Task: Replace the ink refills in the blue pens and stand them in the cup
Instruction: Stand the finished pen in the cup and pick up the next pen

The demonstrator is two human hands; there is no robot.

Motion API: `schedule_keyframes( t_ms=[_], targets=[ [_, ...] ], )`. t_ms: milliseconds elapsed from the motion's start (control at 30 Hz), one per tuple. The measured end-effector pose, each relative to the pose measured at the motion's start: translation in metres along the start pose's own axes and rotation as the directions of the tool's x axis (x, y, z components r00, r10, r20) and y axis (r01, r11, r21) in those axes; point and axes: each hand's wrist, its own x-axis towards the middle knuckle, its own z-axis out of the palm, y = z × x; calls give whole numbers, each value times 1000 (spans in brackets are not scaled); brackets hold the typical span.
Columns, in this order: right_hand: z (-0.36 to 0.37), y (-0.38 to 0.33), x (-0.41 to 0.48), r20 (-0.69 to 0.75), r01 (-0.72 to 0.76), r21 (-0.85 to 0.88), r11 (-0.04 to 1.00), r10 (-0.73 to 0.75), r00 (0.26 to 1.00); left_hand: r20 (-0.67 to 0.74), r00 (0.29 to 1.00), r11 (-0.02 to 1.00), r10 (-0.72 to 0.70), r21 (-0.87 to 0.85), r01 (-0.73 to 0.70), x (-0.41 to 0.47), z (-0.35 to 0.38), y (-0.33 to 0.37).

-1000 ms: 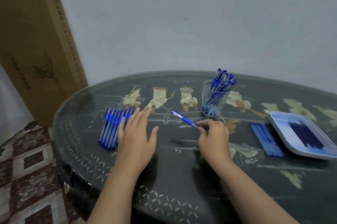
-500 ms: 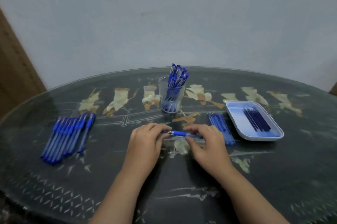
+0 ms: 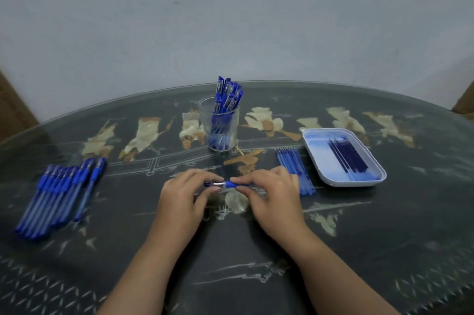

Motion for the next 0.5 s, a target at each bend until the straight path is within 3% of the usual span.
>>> schedule_keyframes(
  t_ms=[267,500],
  targets=[
    [0,-1,-1,-28,18,-25,1000,-19,999,51,999,996,-17,94,12,1,2,-5],
    [-2,-5,0,-28,62,-48,997,-63,998,42,988,977,-151,160,143,0,4,0]
  ],
)
